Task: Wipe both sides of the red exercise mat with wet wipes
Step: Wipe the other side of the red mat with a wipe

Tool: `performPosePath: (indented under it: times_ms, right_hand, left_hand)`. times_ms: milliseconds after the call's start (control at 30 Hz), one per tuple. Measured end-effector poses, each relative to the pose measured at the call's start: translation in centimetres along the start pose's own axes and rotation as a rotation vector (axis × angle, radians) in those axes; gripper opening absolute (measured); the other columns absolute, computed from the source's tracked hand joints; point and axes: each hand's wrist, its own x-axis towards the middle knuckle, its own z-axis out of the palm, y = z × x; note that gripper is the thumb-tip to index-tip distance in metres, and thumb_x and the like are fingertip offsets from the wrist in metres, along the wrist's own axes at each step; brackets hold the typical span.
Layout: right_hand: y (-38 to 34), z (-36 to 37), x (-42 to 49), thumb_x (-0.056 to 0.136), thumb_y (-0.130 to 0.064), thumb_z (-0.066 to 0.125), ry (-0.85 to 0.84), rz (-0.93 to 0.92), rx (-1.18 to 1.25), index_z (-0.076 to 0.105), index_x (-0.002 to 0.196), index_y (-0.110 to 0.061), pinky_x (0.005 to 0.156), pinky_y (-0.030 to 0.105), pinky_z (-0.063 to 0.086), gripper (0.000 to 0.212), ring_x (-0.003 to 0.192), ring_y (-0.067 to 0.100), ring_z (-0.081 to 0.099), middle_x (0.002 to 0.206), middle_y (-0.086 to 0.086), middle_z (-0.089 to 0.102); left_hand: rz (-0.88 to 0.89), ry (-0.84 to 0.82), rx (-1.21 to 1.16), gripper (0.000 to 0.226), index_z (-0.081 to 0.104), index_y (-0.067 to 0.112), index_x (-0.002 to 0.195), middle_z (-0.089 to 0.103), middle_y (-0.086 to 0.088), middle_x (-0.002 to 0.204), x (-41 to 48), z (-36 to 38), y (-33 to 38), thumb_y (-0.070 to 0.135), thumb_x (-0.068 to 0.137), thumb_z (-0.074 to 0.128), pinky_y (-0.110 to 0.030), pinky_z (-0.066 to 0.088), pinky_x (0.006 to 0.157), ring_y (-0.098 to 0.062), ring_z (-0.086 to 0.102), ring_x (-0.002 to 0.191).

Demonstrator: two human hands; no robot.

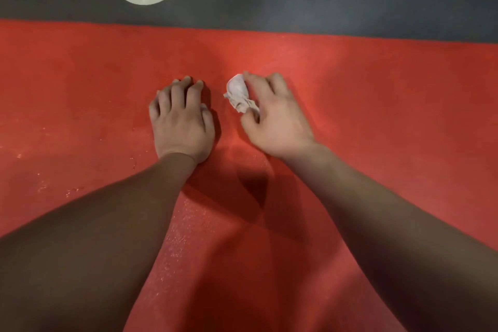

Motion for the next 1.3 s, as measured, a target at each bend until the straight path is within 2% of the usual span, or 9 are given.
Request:
performPosePath:
  times_ms: [100, 200, 567, 733, 800, 933, 1067, 1167, 1300]
  right_hand:
    - [1.5, 0.3, -2.6, 0.079, -0.024, 0.051, 0.146, 0.153, -0.06, 0.057, 0.108, -0.013, 0.086, 0.046, 0.045, 0.032, 0.097, 0.035, 0.053, 0.104, 0.011, 0.056]
    - [2.9, 1.5, -4.6, 0.075, -0.026, 0.051, 0.163, 0.222, -0.25, 0.058, 0.096, -0.015, 0.08, 0.045, 0.041, 0.025, 0.091, 0.034, 0.051, 0.094, 0.009, 0.055]
    - [2.9, 1.8, -4.6, 0.078, -0.03, 0.049, 0.201, 0.195, -0.362, 0.058, 0.093, -0.015, 0.079, 0.047, 0.039, 0.023, 0.088, 0.033, 0.048, 0.092, 0.009, 0.054]
    - [3.0, 1.6, -4.6, 0.077, -0.029, 0.051, 0.212, 0.175, -0.376, 0.054, 0.091, -0.014, 0.075, 0.045, 0.035, 0.02, 0.085, 0.033, 0.046, 0.09, 0.01, 0.052]
    - [3.1, 1.7, -4.7, 0.078, -0.029, 0.051, 0.227, 0.17, -0.375, 0.053, 0.091, -0.015, 0.075, 0.045, 0.033, 0.019, 0.084, 0.032, 0.045, 0.09, 0.01, 0.052]
    - [3.2, 1.7, -4.6, 0.079, -0.03, 0.052, 0.229, 0.167, -0.379, 0.054, 0.092, -0.015, 0.076, 0.045, 0.034, 0.019, 0.085, 0.032, 0.045, 0.091, 0.009, 0.052]
    - [3.3, 1.8, -4.6, 0.081, -0.031, 0.051, 0.234, 0.169, -0.376, 0.057, 0.097, -0.015, 0.078, 0.045, 0.035, 0.023, 0.087, 0.032, 0.046, 0.092, 0.008, 0.052]
    - [3.4, 1.9, -4.7, 0.081, -0.031, 0.051, 0.243, 0.172, -0.387, 0.057, 0.095, -0.015, 0.078, 0.046, 0.035, 0.023, 0.087, 0.033, 0.046, 0.092, 0.009, 0.053]
    - [3.4, 1.8, -4.7, 0.081, -0.03, 0.05, 0.26, 0.161, -0.38, 0.055, 0.092, -0.013, 0.077, 0.046, 0.036, 0.021, 0.086, 0.033, 0.046, 0.09, 0.009, 0.052]
  left_hand:
    - [0.0, -0.01, 0.002, 0.048, 0.054, 0.018, 0.138, 0.051, -0.005, 0.144, 0.1, 0.0, 0.1, 0.028, 0.093, 0.046, -0.051, 0.032, 0.107, -0.033, 0.043, 0.133]
    - [-0.009, -0.013, 0.001, 0.047, 0.055, 0.019, 0.137, 0.051, -0.005, 0.144, 0.1, 0.1, 0.3, 0.029, 0.092, 0.046, -0.051, 0.033, 0.106, -0.034, 0.044, 0.131]
    - [-0.001, -0.055, -0.014, 0.04, 0.058, 0.012, 0.119, 0.054, -0.012, 0.134, 1.1, -0.9, 1.7, 0.025, 0.082, 0.049, -0.053, 0.036, 0.102, -0.038, 0.049, 0.119]
    - [0.489, -0.192, -0.187, 0.024, 0.063, 0.012, 0.107, 0.061, -0.009, 0.113, 2.0, -2.9, 3.7, 0.024, 0.089, 0.053, -0.05, 0.045, 0.089, -0.034, 0.055, 0.104]
    - [0.567, -0.255, -0.189, 0.022, 0.065, 0.013, 0.108, 0.062, -0.006, 0.111, 1.9, -2.6, 3.8, 0.023, 0.092, 0.055, -0.05, 0.047, 0.087, -0.033, 0.059, 0.102]
    - [0.59, -0.247, -0.195, 0.022, 0.068, 0.011, 0.112, 0.062, -0.008, 0.108, 2.4, -2.2, 4.2, 0.022, 0.097, 0.057, -0.046, 0.047, 0.102, -0.034, 0.061, 0.097]
    - [0.509, -0.316, -0.191, 0.029, 0.069, 0.015, 0.118, 0.057, -0.011, 0.105, 3.1, -2.5, 5.1, 0.025, 0.091, 0.062, -0.045, 0.051, 0.086, -0.034, 0.058, 0.094]
    - [0.468, -0.387, -0.296, 0.029, 0.073, 0.017, 0.119, 0.057, -0.008, 0.104, 3.6, -3.0, 5.4, 0.029, 0.094, 0.062, -0.035, 0.052, 0.084, -0.025, 0.061, 0.089]
    - [0.518, -0.485, -0.292, 0.037, 0.07, 0.017, 0.129, 0.057, -0.008, 0.107, 4.3, -3.5, 5.2, 0.016, 0.095, 0.055, -0.013, 0.037, 0.085, -0.019, 0.06, 0.09]
